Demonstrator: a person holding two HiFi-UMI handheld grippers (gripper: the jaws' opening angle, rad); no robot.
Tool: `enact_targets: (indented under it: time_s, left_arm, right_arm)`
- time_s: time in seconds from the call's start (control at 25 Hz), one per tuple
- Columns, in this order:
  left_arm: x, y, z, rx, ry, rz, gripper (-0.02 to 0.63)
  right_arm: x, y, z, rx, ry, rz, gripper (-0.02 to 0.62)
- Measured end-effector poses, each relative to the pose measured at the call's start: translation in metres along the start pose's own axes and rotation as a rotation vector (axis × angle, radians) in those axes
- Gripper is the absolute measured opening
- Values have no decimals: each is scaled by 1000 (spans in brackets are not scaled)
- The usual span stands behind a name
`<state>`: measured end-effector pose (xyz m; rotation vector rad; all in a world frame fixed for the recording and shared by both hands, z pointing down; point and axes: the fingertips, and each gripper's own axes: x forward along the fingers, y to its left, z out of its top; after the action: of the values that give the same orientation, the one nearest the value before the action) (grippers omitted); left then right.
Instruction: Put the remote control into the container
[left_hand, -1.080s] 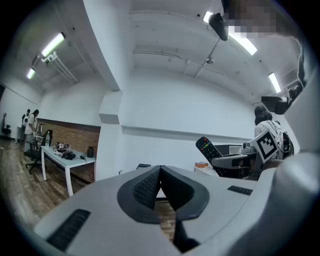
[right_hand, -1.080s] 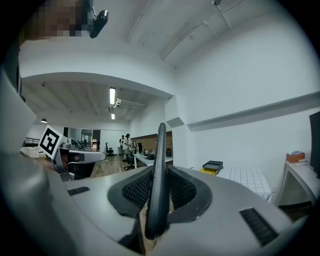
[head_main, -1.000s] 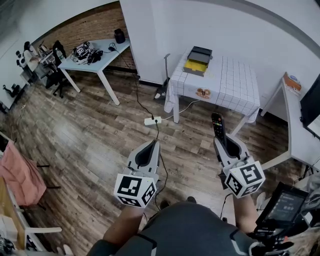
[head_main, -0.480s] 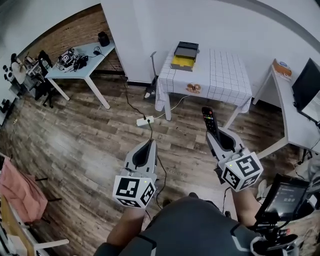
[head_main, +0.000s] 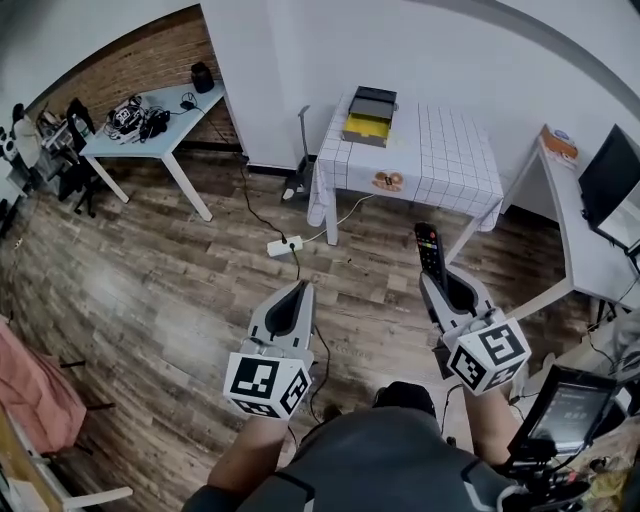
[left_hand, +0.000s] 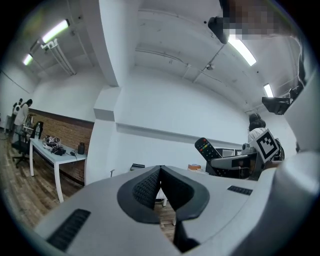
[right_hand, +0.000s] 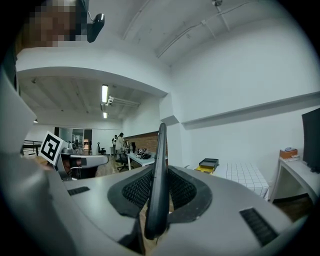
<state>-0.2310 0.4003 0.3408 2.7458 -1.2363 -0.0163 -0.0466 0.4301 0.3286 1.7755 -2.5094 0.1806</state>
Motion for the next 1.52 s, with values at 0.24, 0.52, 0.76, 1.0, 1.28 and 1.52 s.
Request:
enact_targets:
  time_s: [0.24, 0.52, 0.76, 1.0, 1.28, 1.52]
  left_arm:
    - [21, 8, -4, -4, 7, -3, 10]
    - [80, 10, 7, 36, -4, 28, 9]
    - [148, 3, 16, 42, 1, 33, 9]
    - [213, -3, 23, 52, 1, 50, 9]
    - [265, -5, 24, 53, 16, 80, 9]
    - [289, 10, 24, 59, 40, 106, 10]
  right_arm:
    - [18, -16, 0, 2, -5, 2, 91]
    - [56, -64, 7, 8, -20, 37, 91]
    - [87, -115, 18, -2, -29, 65, 91]
    - [110, -163, 30, -6, -46, 89, 91]
    - [133, -215, 32, 11, -37, 123, 91]
    - [162, -237, 28, 24, -24, 139, 91]
